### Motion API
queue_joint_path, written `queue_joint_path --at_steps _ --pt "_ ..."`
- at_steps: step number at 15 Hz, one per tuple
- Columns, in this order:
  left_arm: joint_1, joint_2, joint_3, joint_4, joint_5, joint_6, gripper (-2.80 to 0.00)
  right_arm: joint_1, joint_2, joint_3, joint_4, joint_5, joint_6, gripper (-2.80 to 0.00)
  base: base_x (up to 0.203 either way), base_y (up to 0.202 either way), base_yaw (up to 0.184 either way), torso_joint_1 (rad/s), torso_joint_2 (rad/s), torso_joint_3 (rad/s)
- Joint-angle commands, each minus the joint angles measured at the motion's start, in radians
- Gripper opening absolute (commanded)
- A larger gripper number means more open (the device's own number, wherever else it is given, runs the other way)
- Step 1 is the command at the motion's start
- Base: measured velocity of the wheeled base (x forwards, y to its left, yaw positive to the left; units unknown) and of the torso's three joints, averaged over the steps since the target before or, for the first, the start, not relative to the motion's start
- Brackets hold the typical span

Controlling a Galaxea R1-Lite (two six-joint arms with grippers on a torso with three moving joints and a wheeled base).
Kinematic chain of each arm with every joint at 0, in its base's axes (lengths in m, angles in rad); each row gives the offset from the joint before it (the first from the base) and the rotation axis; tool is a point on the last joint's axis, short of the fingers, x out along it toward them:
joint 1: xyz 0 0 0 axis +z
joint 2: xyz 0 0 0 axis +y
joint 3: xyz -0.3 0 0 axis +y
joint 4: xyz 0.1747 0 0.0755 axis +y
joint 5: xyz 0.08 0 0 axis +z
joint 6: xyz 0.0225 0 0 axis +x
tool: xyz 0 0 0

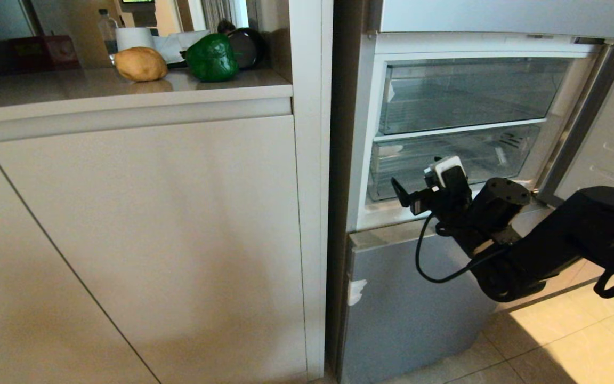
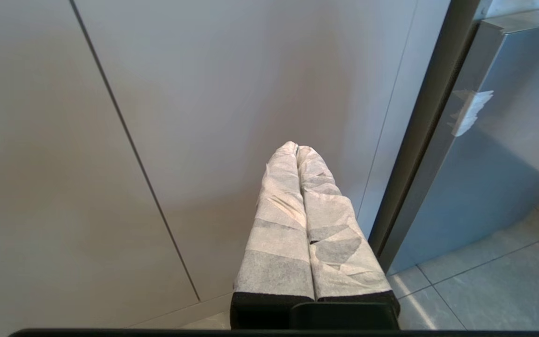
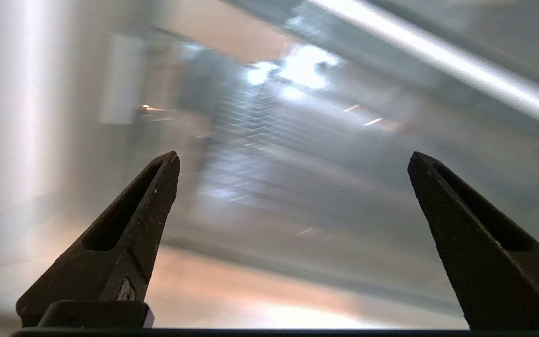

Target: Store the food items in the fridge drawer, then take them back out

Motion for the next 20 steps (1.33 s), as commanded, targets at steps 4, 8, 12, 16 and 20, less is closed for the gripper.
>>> queue_joint_path --at_steps 4,8,12,16,20 --pt "0.0 0.001 0.0 0.0 0.0 -0.001 -2.8 0.048 -0.17 0.026 0.25 0.0 0.196 0.0 0.0 0.0 0.0 0.0 0.0 0.0" --pt "0.0 0.001 0.0 0.0 0.0 0.001 -2.8 0.044 -0.148 -0.058 0.304 -0.004 0.209 0.0 0.0 0.0 0.0 0.0 0.0 0.0" --pt "0.0 0.001 0.0 0.0 0.0 0.0 -2.8 0.039 -0.099 -0.128 0.314 -0.005 0.21 0.0 0.0 0.0 0.0 0.0 0.0 0.0" --pt "0.0 0.001 0.0 0.0 0.0 0.001 -2.8 0.039 -0.073 -0.163 0.329 -0.005 0.21 0.0 0.0 0.0 0.0 0.0 0.0 0.0" --pt "0.0 0.001 0.0 0.0 0.0 0.001 -2.8 0.039 -0.056 -0.181 0.334 -0.006 0.211 0.0 0.0 0.0 0.0 0.0 0.0 0.0"
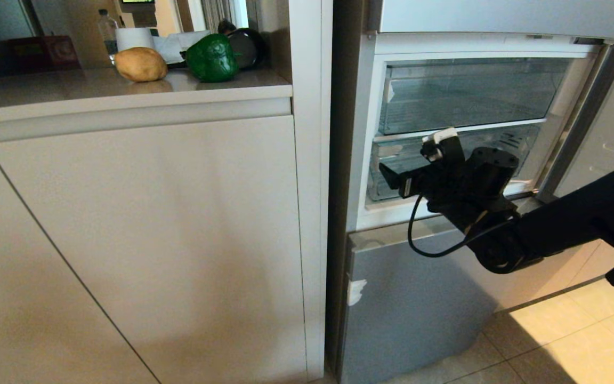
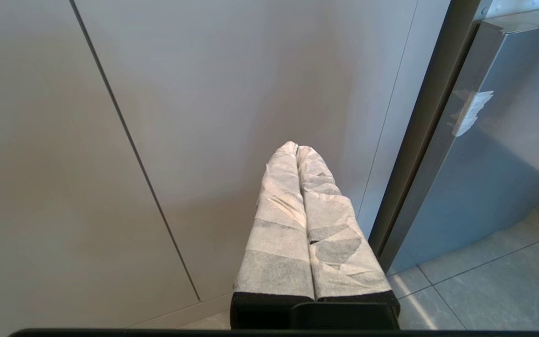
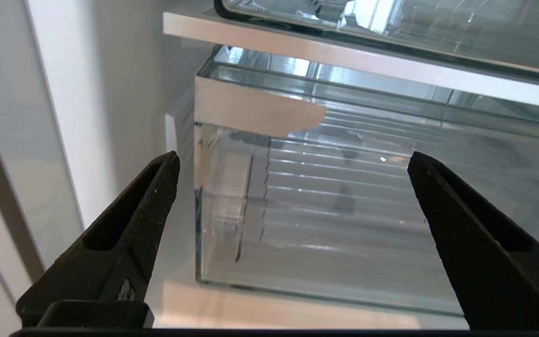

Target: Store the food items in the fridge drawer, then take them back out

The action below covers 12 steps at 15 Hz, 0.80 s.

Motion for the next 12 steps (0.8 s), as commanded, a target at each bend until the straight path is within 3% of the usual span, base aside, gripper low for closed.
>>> queue_joint_path --at_steps 1,4,12 --pt "0.0 0.002 0.0 0.0 0.0 0.0 -2.8 0.0 0.023 -0.021 -0.006 -0.001 -0.001 0.0 0.0 0.0 0.0 0.0 0.0 0.0" --pt "0.0 0.002 0.0 0.0 0.0 0.001 -2.8 0.0 0.045 -0.058 -0.006 -0.046 -0.003 0.0 0.0 0.0 0.0 0.0 0.0 0.0" --pt "0.0 0.002 0.0 0.0 0.0 0.001 -2.8 0.013 0.045 -0.058 -0.006 -0.054 -0.003 0.0 0.0 0.0 0.0 0.0 0.0 0.0"
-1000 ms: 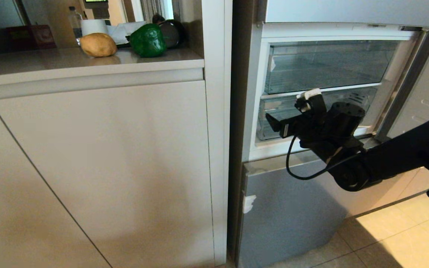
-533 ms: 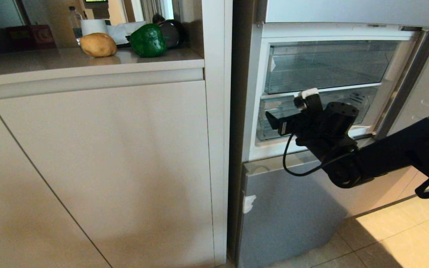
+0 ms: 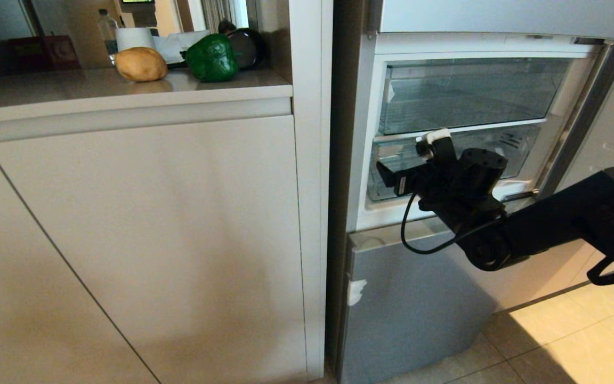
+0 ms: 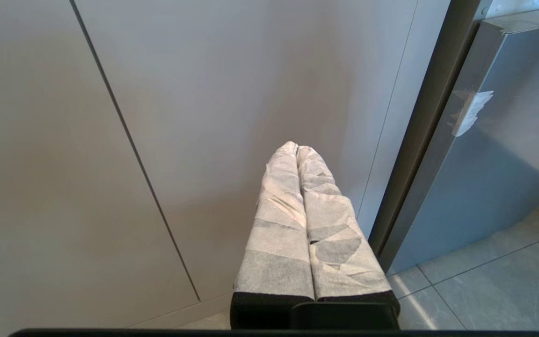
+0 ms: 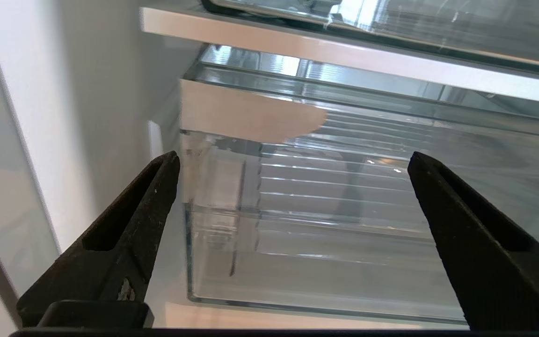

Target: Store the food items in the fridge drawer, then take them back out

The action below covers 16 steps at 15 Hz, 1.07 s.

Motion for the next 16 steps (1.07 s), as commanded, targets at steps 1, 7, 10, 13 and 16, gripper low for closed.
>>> queue_joint_path --at_steps 1,7,10,13,16 --pt "0.0 0.002 0.0 0.0 0.0 0.001 -2.8 0.002 0.006 -0.002 -0.007 0.001 -0.002 0.0 0.0 0.0 0.0 0.0 0.0 0.0" --pt "0.0 0.002 0.0 0.0 0.0 0.0 -2.8 -0.003 0.047 -0.066 0.004 -0.024 -0.002 0.0 0.0 0.0 0.0 0.0 0.0 0.0" --pt "0.0 0.002 0.0 0.0 0.0 0.0 -2.8 -0.006 0.043 -0.054 0.001 -0.026 -0.002 0.0 0.0 0.0 0.0 0.0 0.0 0.0" --pt "0.0 0.002 0.0 0.0 0.0 0.0 -2.8 -0.004 0.031 -0.032 -0.001 -0.025 -0.002 0.0 0.0 0.0 0.0 0.0 0.0 0.0" --pt "0.0 0.002 0.0 0.0 0.0 0.0 -2.8 0.002 0.01 0.003 -0.002 -0.023 -0.002 0.0 0.0 0.0 0.0 0.0 0.0 0.0"
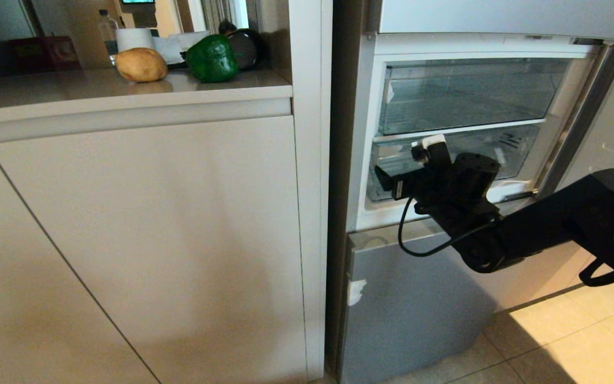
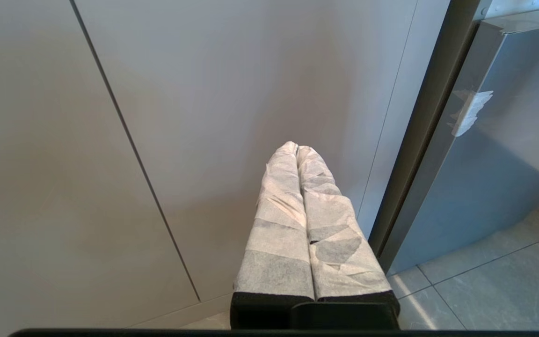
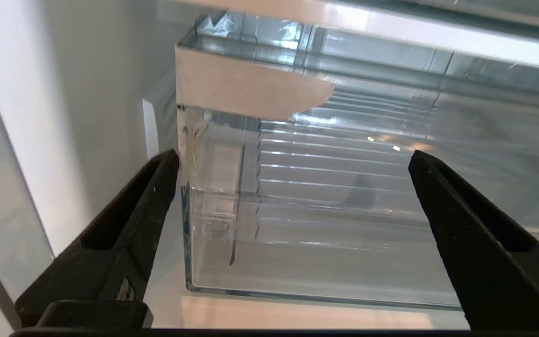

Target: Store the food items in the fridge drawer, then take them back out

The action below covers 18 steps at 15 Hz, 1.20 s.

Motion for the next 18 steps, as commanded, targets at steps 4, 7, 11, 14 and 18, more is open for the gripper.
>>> queue_joint_path --at_steps 4,7,11,14,18 --pt "0.0 0.002 0.0 0.0 0.0 0.0 -2.8 0.005 -0.009 -0.001 -0.008 0.003 0.003 0.0 0.0 0.0 0.0 0.0 0.0 0.0" --pt "0.0 0.002 0.0 0.0 0.0 0.0 -2.8 0.015 -0.009 -0.003 -0.008 0.003 0.038 0.0 0.0 0.0 0.0 0.0 0.0 0.0" --pt "0.0 0.002 0.0 0.0 0.0 0.0 -2.8 0.019 -0.004 -0.007 -0.008 0.003 0.038 0.0 0.0 0.0 0.0 0.0 0.0 0.0" --pt "0.0 0.002 0.0 0.0 0.0 0.001 -2.8 0.019 0.004 -0.011 -0.005 0.004 0.036 -2.8 0.0 0.0 0.0 0.0 0.0 0.0" --pt "0.0 0.002 0.0 0.0 0.0 0.0 -2.8 0.022 0.03 -0.041 -0.005 0.002 0.036 -2.8 0.0 0.0 0.0 0.0 0.0 0.0"
